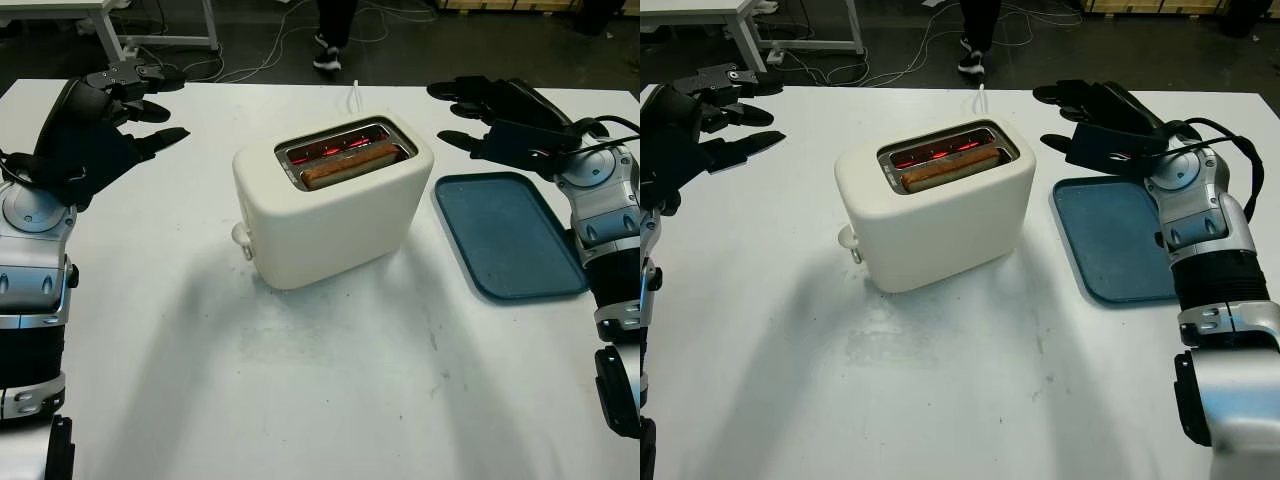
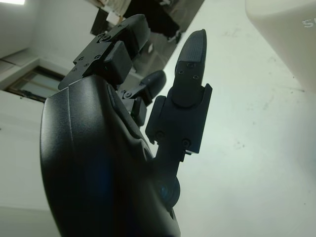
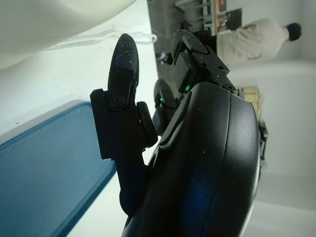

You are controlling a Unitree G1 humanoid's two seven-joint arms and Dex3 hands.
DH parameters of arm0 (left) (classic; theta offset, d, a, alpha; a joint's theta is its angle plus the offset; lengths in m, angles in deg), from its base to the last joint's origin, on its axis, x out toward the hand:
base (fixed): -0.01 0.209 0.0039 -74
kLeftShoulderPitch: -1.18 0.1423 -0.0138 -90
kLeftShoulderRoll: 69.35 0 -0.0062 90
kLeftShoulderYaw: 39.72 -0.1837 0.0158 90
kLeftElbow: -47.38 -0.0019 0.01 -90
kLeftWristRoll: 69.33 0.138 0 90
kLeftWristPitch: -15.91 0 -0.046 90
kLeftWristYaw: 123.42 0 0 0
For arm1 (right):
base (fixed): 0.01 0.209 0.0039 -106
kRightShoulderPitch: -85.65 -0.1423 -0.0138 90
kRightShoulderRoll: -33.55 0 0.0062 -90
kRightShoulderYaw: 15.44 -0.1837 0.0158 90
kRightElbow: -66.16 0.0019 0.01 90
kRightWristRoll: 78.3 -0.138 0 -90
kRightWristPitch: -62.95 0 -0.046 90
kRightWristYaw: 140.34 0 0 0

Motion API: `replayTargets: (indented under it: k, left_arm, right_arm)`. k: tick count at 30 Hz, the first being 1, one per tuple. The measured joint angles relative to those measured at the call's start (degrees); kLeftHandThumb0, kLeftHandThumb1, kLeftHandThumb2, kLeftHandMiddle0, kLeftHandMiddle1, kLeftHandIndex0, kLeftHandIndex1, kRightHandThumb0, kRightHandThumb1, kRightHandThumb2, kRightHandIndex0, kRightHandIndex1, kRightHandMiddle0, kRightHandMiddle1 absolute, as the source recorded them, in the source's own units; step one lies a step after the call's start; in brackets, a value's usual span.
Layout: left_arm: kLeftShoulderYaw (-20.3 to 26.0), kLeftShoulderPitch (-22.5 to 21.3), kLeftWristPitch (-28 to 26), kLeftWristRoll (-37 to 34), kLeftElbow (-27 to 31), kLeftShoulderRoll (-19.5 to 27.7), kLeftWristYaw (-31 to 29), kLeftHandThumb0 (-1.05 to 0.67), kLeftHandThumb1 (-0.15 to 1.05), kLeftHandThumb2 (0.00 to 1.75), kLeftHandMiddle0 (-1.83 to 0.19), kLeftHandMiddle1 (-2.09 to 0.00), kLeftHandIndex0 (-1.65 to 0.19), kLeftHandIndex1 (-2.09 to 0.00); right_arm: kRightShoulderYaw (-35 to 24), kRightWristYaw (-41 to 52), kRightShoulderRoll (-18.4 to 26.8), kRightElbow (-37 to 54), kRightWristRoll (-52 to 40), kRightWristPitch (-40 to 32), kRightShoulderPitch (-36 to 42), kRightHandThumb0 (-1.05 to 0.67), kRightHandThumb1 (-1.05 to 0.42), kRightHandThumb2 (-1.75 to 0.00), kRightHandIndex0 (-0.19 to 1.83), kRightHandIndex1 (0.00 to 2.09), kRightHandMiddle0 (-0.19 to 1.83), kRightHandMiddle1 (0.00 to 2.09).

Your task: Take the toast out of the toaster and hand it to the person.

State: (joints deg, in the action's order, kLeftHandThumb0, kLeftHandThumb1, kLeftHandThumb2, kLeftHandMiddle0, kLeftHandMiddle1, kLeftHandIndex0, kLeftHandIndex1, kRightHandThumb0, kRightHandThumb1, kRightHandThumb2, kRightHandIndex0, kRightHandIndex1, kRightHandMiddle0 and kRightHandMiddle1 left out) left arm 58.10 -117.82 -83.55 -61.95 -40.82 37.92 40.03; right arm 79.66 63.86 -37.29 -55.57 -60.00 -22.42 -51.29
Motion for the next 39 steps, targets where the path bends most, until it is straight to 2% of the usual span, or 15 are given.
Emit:
replayTargets:
  k: [39]
  left_arm:
    - [0.0,0.0,-0.1,-0.1,-0.5,0.0,0.0,-0.44,0.92,0.1,-0.39,-0.8,-0.54,-0.3]
  right_arm:
    - [0.0,0.0,0.0,-0.1,-1.2,0.0,0.1,-0.46,-0.92,-0.44,0.4,0.0,0.36,0.0]
